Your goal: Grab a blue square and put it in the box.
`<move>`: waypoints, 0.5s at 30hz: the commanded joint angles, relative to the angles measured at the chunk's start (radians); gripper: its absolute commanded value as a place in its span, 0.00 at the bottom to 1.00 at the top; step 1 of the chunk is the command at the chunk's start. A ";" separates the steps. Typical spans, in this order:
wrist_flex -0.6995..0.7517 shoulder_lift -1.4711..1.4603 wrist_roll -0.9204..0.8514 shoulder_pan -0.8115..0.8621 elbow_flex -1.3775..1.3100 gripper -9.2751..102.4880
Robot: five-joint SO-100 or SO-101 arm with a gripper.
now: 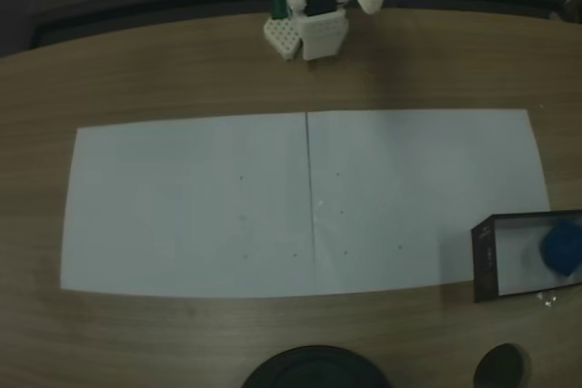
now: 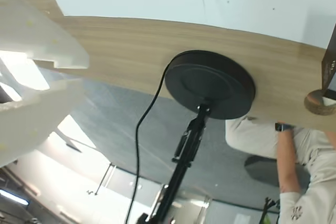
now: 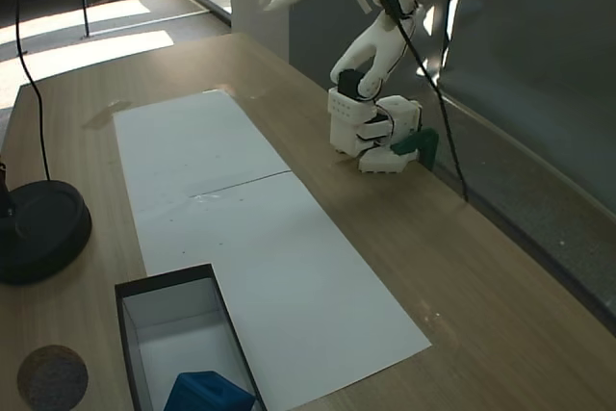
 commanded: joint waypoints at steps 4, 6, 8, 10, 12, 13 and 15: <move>-0.133 0.448 -0.063 0.109 0.426 0.08; -0.166 0.554 -0.075 0.138 0.548 0.08; -0.201 0.623 -0.092 0.163 0.647 0.08; -0.249 0.680 -0.110 0.198 0.726 0.08; -0.304 0.732 -0.129 0.238 0.795 0.08; -0.331 0.752 -0.138 0.255 0.830 0.08; -0.388 0.793 -0.141 0.278 0.904 0.08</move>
